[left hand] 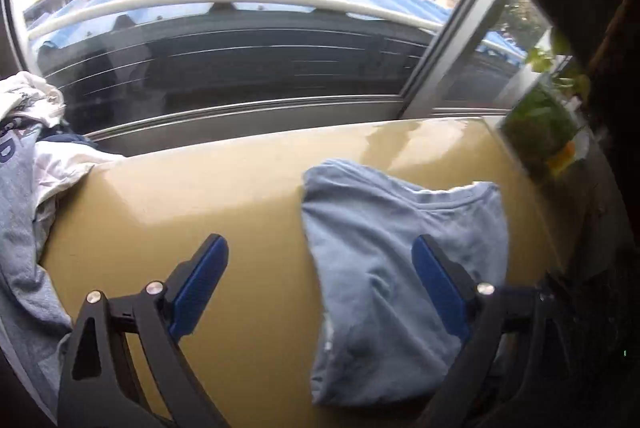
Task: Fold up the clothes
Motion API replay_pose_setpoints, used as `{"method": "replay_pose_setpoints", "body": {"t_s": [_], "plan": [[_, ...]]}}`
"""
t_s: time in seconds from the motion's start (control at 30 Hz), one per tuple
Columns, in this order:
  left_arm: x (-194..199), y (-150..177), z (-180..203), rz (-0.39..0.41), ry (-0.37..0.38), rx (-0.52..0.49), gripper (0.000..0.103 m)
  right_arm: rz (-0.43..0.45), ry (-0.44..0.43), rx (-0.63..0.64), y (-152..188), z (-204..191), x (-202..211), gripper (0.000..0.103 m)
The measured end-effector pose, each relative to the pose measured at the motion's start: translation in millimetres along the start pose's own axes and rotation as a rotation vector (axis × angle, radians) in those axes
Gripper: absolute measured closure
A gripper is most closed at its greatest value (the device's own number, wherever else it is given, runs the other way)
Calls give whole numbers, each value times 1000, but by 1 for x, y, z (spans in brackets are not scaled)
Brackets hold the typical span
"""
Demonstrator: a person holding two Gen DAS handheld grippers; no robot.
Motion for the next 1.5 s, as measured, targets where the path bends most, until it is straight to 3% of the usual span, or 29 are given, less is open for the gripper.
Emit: {"method": "replay_pose_setpoints", "body": {"t_s": [0.07, 0.1, 0.17, 0.23, 0.27, 0.3, 0.37, 0.43, 0.57, 0.6, 0.67, 0.77, 0.87, 1.0, 1.07, 1.23, 1.3, 1.4, 1.5], "plan": [[0, 14, 25, 6, -16, -47, 9, 45, 19, 27, -16, 18, 17, 26], [-6, 19, 41, 3, -34, -118, 8, 47, 12, 22, -24, 29, 22, 26], [-25, 34, 62, -40, -215, -241, 11, 52, -15, -18, -35, 55, 22, 26], [-44, 56, 68, -77, -211, -309, 13, 5, -89, -21, -39, 74, 7, 26], [-48, 62, 58, -79, -186, -233, 13, -51, -80, 13, -36, 78, -9, 26], [-51, 67, 47, -80, -160, -149, 4, -111, -49, 56, -33, 81, -26, 26], [-52, 73, 31, -73, -148, -27, 1, -100, -59, 149, -33, 83, -44, 24], [-52, 74, 32, -90, -218, -23, 0, -108, -66, 195, -44, 81, -54, 24], [-46, 72, 32, -77, -270, -11, 1, -149, -45, 220, -65, 70, -68, 21], [-36, 68, 37, -51, -291, -32, 9, -159, -28, 215, -67, 68, -66, 21], [-10, 61, 40, 14, -359, -45, 13, -123, -19, 185, -59, 63, -42, 21], [24, 57, 44, 115, -282, -30, 13, -68, -26, 144, -43, 52, -3, 21], [22, 57, 64, 141, -226, -134, 5, -81, -18, 152, -7, 28, 7, 21], [-25, 69, 79, 26, -187, -219, 6, -110, 8, 74, 21, 22, -16, 18], [-39, 75, 73, 20, -194, -228, 0, -80, 31, -7, 22, 31, -23, 0], [-45, 71, 55, -4, -162, -175, 0, -90, 74, -57, 20, 33, -26, 0], [-34, 71, 48, -3, -104, -124, 2, -110, 81, -74, 20, 33, -26, 0], [-1, 70, 46, 71, -89, -117, 2, -40, 92, -103, 10, 37, 0, 1], [14, 70, 41, 86, -133, -125, 2, 38, 88, -87, -7, 31, 23, 1]]}}
Point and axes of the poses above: each gripper's, at about its wrist camera, not at the fingertips, and x roughly against the way its jaws point, z to its right, y to its underside, the point moved 2 cm from there along -x, roughly the way its jaws point, and after that the axes turned 6 degrees about -x, right-handed, at the moved point
